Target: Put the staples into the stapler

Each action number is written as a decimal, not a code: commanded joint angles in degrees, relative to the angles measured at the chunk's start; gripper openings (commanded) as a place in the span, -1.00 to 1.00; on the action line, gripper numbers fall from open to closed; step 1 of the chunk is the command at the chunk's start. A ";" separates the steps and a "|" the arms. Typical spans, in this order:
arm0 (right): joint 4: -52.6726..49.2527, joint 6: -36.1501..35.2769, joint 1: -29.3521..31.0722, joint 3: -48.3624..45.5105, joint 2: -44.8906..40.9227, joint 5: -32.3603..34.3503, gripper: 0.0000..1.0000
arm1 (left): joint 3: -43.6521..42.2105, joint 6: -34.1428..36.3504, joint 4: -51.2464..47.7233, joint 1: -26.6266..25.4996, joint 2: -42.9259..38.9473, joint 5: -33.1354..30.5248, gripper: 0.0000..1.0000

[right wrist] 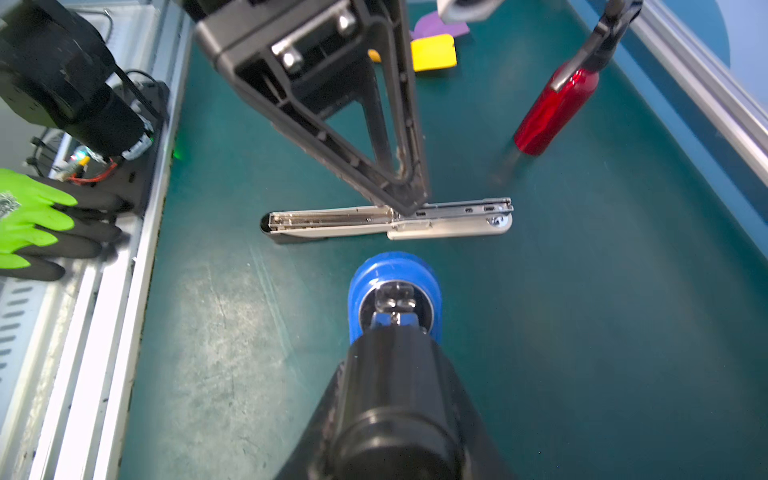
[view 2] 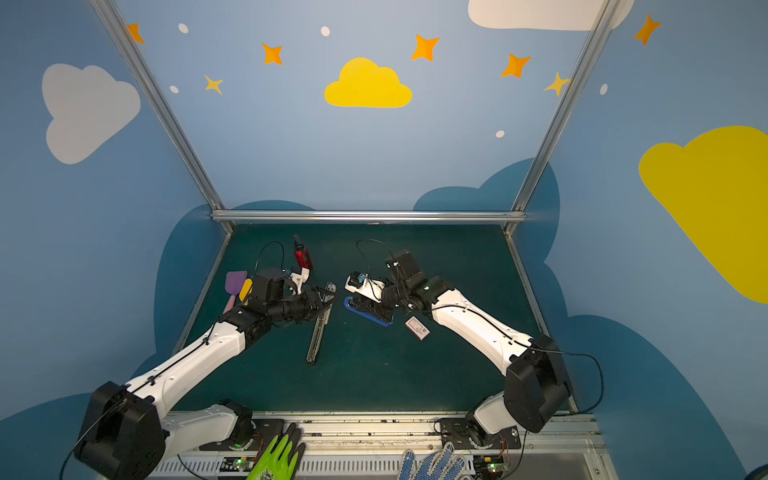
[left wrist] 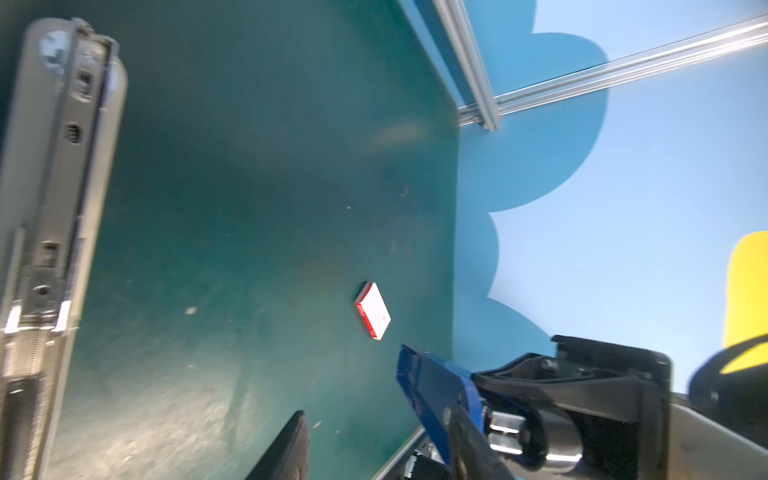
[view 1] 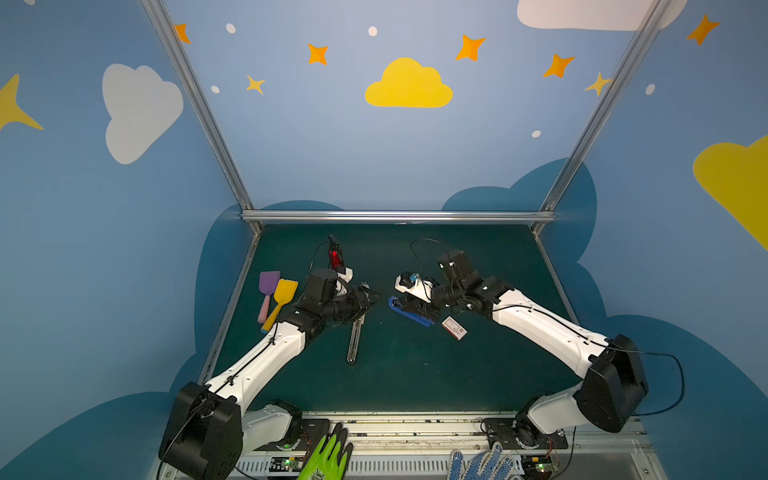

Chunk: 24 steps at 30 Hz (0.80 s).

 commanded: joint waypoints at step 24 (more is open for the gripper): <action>7.44 1.20 2.69 1.22 -5.03 -1.52 -1.00 | 1.75 0.10 3.80 -5.69 3.61 1.22 -0.55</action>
